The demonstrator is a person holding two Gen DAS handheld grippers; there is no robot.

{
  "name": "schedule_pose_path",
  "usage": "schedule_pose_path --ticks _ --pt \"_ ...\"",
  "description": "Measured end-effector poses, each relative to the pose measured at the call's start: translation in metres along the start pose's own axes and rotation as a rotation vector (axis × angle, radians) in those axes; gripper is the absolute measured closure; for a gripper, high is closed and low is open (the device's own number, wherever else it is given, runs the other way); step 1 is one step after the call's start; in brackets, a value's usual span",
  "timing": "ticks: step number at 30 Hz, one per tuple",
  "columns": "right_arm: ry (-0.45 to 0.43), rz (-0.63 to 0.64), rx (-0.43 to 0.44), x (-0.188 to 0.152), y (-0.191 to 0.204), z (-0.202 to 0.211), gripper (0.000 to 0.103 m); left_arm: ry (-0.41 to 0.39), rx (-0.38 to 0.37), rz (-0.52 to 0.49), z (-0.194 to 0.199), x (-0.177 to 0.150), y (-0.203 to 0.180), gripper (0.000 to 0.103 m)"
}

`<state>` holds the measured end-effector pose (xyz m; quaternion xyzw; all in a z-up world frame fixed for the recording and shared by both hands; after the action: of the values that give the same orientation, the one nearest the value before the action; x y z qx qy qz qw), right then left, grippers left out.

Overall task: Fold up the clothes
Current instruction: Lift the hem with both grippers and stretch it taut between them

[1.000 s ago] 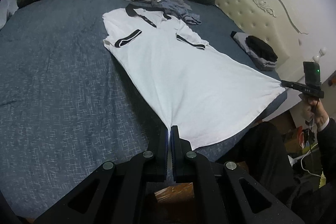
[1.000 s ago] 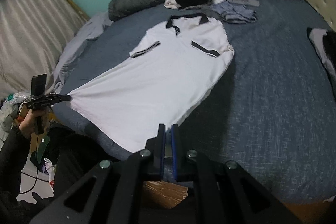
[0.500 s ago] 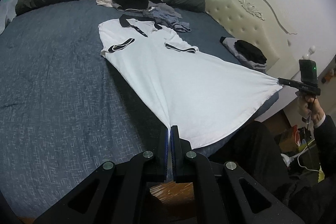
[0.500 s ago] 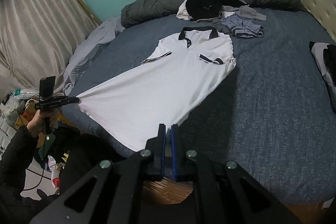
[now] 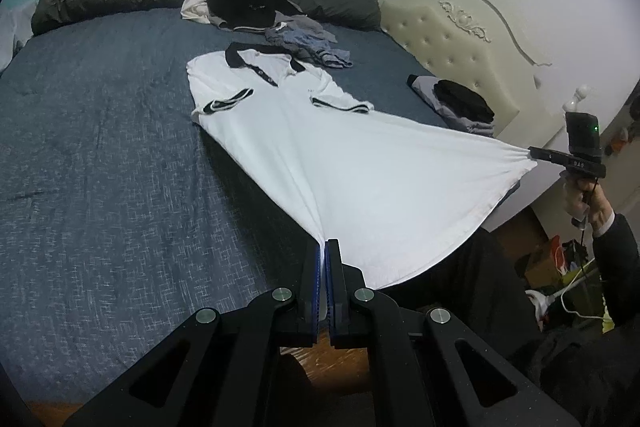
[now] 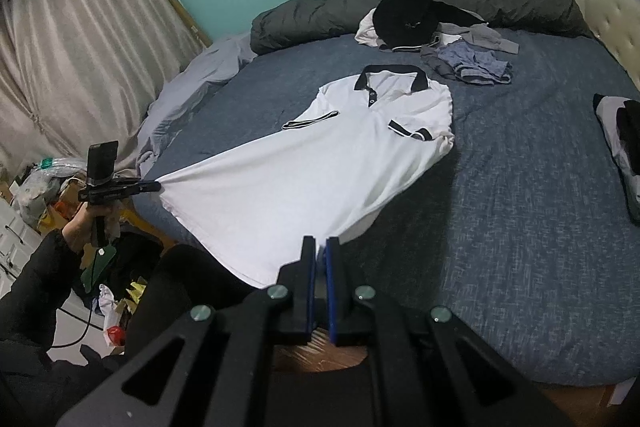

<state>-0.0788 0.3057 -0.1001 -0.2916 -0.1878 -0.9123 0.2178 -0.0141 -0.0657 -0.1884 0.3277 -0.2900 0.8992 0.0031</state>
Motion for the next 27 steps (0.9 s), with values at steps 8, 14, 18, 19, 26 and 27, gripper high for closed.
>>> schedule_pose_path --ticks 8,14,18,19,26,27 --pt "-0.004 0.031 0.024 -0.003 0.009 0.019 0.099 -0.016 -0.017 -0.03 0.012 0.004 -0.015 0.101" --pt "-0.004 -0.013 0.026 0.01 -0.005 0.005 0.099 -0.02 -0.028 -0.015 0.002 0.019 -0.004 0.101" --pt "0.004 -0.046 0.032 0.028 -0.017 -0.014 0.099 -0.02 -0.026 0.004 -0.01 0.04 0.016 0.101" --pt "0.005 -0.054 0.031 0.034 -0.02 -0.02 0.099 -0.019 -0.024 0.009 -0.013 0.045 0.021 0.101" --pt "0.016 -0.101 0.017 0.088 -0.048 -0.072 0.099 -0.032 -0.012 0.064 -0.045 0.099 0.076 0.101" --pt "0.018 -0.109 0.013 0.097 -0.054 -0.081 0.099 -0.037 -0.011 0.076 -0.051 0.109 0.087 0.101"
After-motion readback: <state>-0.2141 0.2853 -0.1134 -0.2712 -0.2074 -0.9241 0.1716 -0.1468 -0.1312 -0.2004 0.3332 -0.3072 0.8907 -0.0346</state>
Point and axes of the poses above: each gripper's, at about its wrist camera, not at the fingertips, and z roughly against the way its jaws point, y to its left, x to its top, the point moved 6 cm from there along -z, roughly the way its jaws point, and after that the axes turned 12 degrees about -x, right-handed, at the moved point
